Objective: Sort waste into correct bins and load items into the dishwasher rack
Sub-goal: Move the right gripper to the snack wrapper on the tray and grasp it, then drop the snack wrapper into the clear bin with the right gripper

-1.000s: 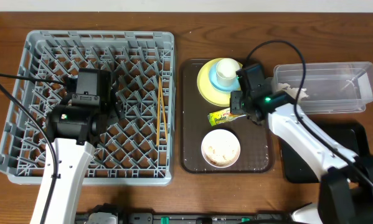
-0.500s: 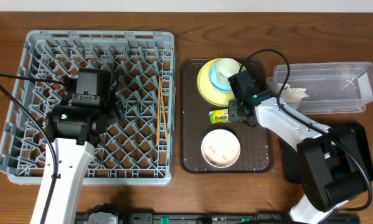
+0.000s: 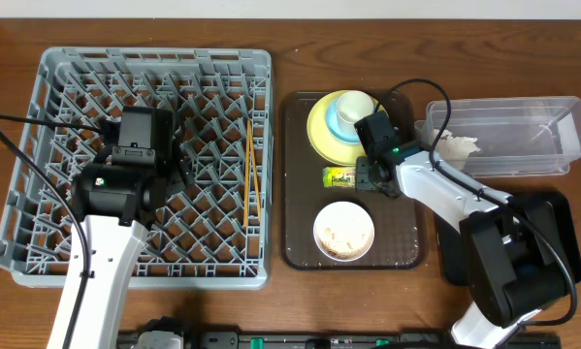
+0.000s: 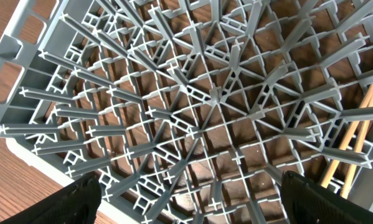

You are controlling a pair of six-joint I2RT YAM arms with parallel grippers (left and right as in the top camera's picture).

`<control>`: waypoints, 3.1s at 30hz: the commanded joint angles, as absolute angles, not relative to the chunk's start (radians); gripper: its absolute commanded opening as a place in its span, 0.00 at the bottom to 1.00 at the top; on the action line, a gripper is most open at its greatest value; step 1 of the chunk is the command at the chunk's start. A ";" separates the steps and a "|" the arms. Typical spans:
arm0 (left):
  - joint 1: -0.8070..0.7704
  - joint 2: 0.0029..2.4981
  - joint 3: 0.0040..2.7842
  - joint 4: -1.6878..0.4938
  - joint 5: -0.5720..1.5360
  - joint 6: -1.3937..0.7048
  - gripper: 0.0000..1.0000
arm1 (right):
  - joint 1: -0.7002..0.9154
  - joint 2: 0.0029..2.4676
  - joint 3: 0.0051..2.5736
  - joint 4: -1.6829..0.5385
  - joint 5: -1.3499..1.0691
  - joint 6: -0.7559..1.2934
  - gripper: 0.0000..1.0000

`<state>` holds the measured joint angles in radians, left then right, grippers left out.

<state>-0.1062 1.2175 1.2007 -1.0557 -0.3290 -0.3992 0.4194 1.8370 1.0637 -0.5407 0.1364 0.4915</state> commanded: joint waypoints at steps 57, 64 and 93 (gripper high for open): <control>-0.102 1.219 1.195 -1.061 -0.349 -0.405 0.93 | 0.033 1.410 1.124 -0.674 0.381 0.403 0.01; -0.102 1.220 1.195 -1.061 -0.349 -0.405 0.93 | -0.039 1.410 1.124 -0.674 0.381 0.403 0.01; -0.102 1.219 1.195 -1.061 -0.349 -0.405 0.93 | -0.059 1.540 1.111 -0.661 0.276 0.403 0.16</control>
